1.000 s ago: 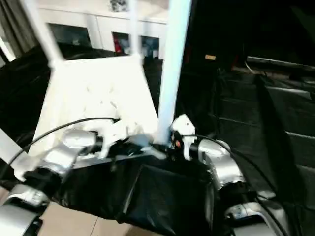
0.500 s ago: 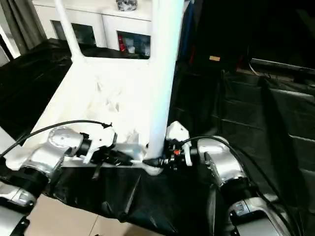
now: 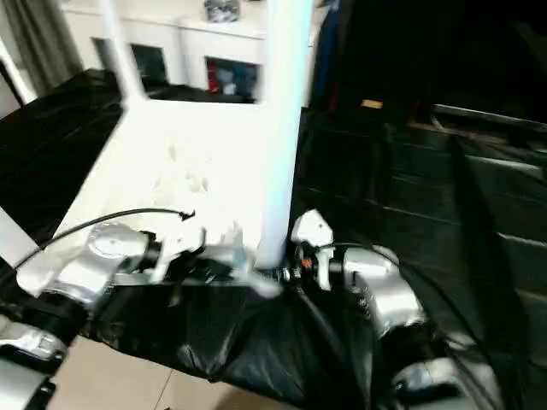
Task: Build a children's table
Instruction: Rotate leg to tighten
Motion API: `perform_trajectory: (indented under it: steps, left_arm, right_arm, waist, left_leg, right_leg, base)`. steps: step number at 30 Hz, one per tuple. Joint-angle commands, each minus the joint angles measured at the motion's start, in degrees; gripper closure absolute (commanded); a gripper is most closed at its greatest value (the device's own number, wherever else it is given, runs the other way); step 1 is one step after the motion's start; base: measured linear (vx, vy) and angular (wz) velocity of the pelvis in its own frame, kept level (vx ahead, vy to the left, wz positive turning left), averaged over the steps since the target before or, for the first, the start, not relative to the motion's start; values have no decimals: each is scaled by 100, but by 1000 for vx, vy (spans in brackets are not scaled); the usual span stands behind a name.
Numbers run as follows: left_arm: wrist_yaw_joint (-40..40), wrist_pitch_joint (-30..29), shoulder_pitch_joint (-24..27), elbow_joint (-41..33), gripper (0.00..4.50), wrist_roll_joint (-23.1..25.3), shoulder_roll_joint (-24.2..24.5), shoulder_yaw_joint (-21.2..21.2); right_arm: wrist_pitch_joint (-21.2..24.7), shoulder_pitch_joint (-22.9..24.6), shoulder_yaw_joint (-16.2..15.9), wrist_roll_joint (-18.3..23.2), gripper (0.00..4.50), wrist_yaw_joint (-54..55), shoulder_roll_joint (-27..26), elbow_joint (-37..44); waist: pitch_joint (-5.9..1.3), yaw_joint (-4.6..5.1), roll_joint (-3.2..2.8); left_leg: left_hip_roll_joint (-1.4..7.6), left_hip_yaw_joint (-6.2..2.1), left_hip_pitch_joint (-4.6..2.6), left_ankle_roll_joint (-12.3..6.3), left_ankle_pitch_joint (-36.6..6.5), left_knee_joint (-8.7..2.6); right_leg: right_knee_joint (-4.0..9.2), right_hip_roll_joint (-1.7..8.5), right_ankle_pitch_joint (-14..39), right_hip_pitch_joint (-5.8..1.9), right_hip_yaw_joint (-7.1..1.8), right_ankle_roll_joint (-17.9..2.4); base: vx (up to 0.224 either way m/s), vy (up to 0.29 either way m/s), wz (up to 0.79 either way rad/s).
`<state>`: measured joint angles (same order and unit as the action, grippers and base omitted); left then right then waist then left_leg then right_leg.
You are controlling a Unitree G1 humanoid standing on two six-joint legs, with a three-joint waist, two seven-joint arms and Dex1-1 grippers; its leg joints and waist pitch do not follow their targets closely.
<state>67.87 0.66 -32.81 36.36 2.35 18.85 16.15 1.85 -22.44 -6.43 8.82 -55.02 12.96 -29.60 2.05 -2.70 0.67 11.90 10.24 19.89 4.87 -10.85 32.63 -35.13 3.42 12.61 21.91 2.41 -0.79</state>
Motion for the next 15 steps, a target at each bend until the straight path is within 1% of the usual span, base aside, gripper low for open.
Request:
perform_trajectory:
  steps: [1, 2, 3, 4, 5, 6, 7, 8, 9, 11, 12, 13, 15]
  left_arm:
    - [-688, -444, 213, -148, 450, 228, -411, 161]
    - [-688, -444, 213, -148, 450, 228, -411, 161]
    - [-847, -548, 237, -220, 450, 259, -531, 176]
    - [-1012, -657, 251, -290, 450, 291, -665, 194]
    - [-1012, -657, 251, -290, 450, 291, -665, 194]
    - [-1123, -746, 255, -356, 450, 316, -801, 242]
    - [-1295, -844, 239, -394, 450, 342, -989, 290]
    - [-1387, -893, 231, -413, 450, 350, -1079, 319]
    - [-1500, -932, 208, -409, 450, 382, -1178, 359]
    - [-1592, -941, 172, -388, 450, 418, -1244, 392]
    - [-1652, -941, 164, -382, 450, 458, -1261, 400]
    - [-1646, -887, 168, -389, 450, 508, -1236, 435]
    - [-1665, -925, 195, -448, 450, 540, -1233, 445]
  right_arm:
    - [179, 151, 230, -205, 233, 1409, -397, -203]
    - [179, 151, 230, -205, 233, 1409, -397, -203]
    - [198, 171, 308, -273, 239, 1822, -526, -229]
    - [239, 186, 348, -335, 243, 2158, -656, -239]
    - [239, 186, 348, -335, 244, 2158, -656, -239]
    - [227, 182, 348, -421, 245, 2419, -785, -225]
    - [276, 149, 339, -513, 246, 2723, -944, -220]
    - [305, 137, 336, -558, 246, 2877, -1020, -208]
    - [344, 114, 327, -618, 247, 3049, -1100, -183]
    - [385, 92, 323, -664, 250, 3177, -1152, -145]
    - [392, 91, 320, -666, 250, 3220, -1166, -137]
    - [362, 106, 299, -697, 250, 3235, -1140, -109]
    - [333, 121, 289, -737, 250, 3305, -1143, -90]
  waist:
    - [-202, 37, -23]
    - [-200, 61, -11]
    - [-200, 71, 3]
    - [-197, 112, 3]
    - [-203, 117, 14]
    - [-203, 122, 2]
    - [-197, 112, -31]
    - [-197, 125, -34]
    - [-203, 122, -36]
    - [-218, 124, -25]
    - [-220, 120, -52]
    - [-229, 115, -42]
    - [-237, 110, -43]
  left_leg:
    - [186, -78, 2, 60, -1476, -457]
    - [175, -64, -7, 66, -1504, -448]
    - [168, -69, -21, 71, -1585, -441]
    - [145, -71, -7, 79, -1640, -442]
    - [141, -72, -9, 64, -1652, -432]
    - [136, -73, -2, 47, -1645, -432]
    - [141, -64, -22, 21, -1685, -423]
    - [142, -61, -22, 25, -1692, -423]
    - [128, -67, 0, 39, -1613, -429]
    - [128, -64, 3, 3, -1546, -420]
    - [125, -61, 5, -11, -1512, -415]
    - [119, -48, 5, -64, -1447, -400]
    - [110, -43, 20, -91, -1384, -392]
  right_leg:
    - [532, 433, 1856, -187, -247, -931]
    - [545, 421, 1791, -159, -252, -938]
    - [559, 419, 1830, -152, -250, -934]
    - [567, 410, 1892, -150, -247, -910]
    - [572, 414, 1918, -153, -253, -893]
    - [572, 414, 1924, -152, -255, -887]
    - [592, 412, 1911, -126, -265, -888]
    - [593, 406, 1878, -120, -271, -891]
    - [574, 393, 1750, -144, -265, -885]
    - [560, 386, 1531, -155, -267, -905]
    - [557, 383, 1443, -158, -269, -920]
    - [550, 378, 1241, -162, -272, -954]
    - [544, 380, 1172, -178, -270, -961]
  base:
    - [0, 0, 0]
    - [0, 0, 0]
    - [0, 0, 0]
    - [0, 0, 0]
    - [0, 0, 0]
    - [0, 0, 0]
    - [0, 0, 0]
    - [0, 0, 0]
    - [0, 0, 0]
    - [0, 0, 0]
    - [0, 0, 0]
    - [0, 0, 0]
    - [0, 0, 0]
